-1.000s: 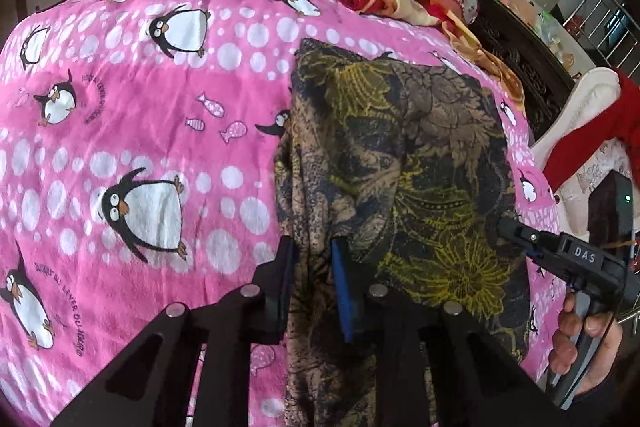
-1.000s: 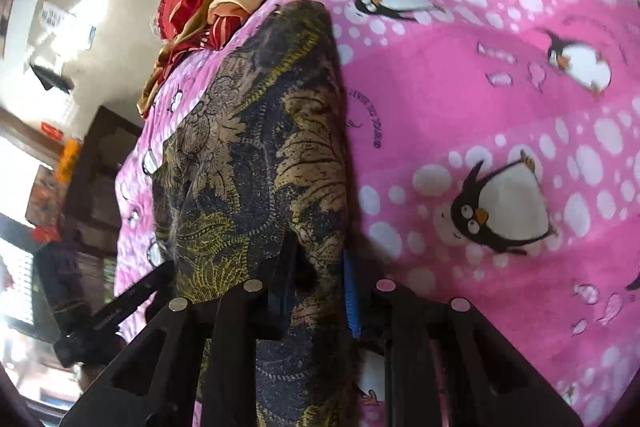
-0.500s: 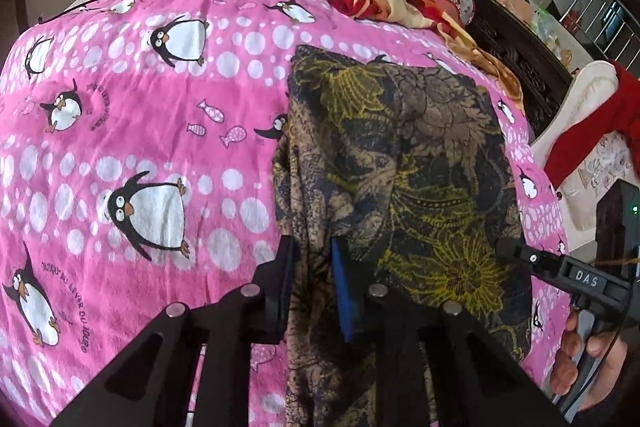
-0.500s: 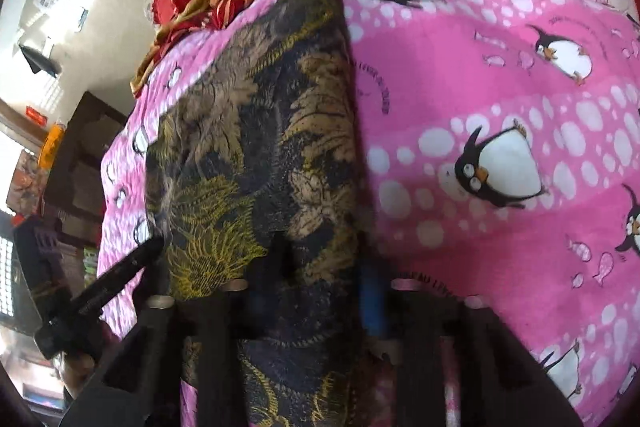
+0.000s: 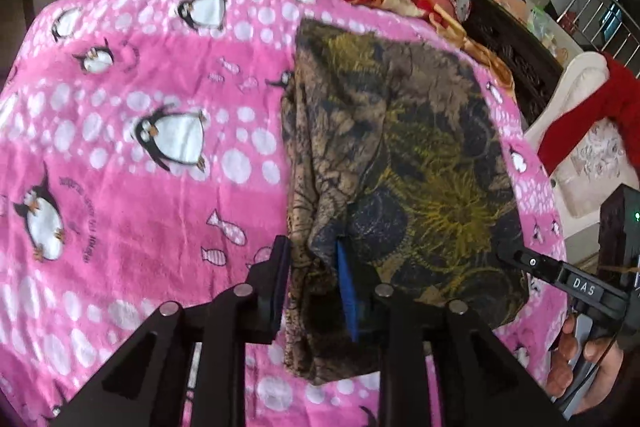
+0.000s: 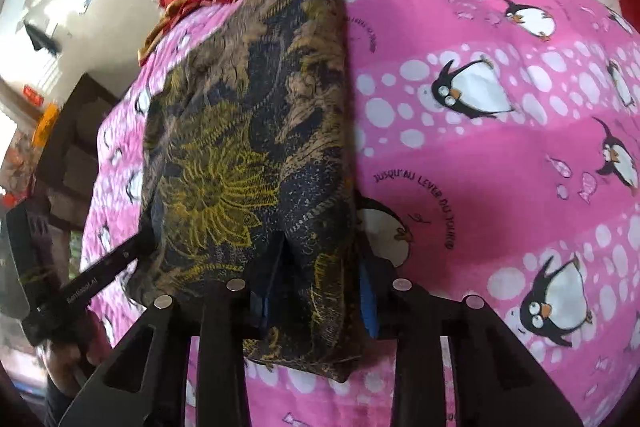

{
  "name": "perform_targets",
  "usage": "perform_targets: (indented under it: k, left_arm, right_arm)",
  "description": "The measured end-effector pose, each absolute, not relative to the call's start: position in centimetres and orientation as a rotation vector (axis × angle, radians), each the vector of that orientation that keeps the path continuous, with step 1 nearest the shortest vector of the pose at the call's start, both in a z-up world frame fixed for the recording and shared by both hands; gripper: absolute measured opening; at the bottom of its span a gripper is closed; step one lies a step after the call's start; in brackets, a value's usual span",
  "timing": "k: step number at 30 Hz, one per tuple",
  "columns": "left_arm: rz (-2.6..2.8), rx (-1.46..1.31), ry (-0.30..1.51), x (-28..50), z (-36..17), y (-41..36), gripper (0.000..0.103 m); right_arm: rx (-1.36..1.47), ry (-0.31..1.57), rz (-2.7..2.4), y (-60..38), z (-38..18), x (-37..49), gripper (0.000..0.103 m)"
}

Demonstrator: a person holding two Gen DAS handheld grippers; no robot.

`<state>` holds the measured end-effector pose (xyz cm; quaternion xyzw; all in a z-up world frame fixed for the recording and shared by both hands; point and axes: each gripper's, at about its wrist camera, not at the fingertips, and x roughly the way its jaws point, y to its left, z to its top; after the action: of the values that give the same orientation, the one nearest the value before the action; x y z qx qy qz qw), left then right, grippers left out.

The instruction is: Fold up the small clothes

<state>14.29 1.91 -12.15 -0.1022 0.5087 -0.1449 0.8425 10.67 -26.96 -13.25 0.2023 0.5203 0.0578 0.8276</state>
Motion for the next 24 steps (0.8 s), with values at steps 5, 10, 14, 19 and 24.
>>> perform_targets:
  k: [5, 10, 14, 19, 24]
  left_arm:
    - [-0.213, -0.182, 1.004, 12.7, -9.2, 2.1, 0.059]
    - [-0.139, -0.062, 0.928, 9.7, -7.1, 1.2, 0.078]
    - [-0.072, 0.027, 0.883, 8.0, -6.0, 0.8, 0.09]
    - [-0.017, 0.0, 0.838, 6.6, -4.5, 1.3, 0.096]
    - [0.022, 0.011, 0.842, 6.0, -3.7, 1.1, 0.102]
  right_arm:
    - [0.315, 1.028, 0.065, -25.8, -10.1, 9.4, 0.033]
    - [0.206, 1.006, -0.013, -24.1, -8.3, 8.1, 0.04]
    - [0.123, 0.959, -0.07, -22.8, -6.5, 6.7, 0.047]
    - [0.058, 0.879, -0.106, -21.5, -4.1, 5.2, 0.06]
    - [0.04, 0.839, -0.106, -20.9, -2.5, 3.7, 0.062]
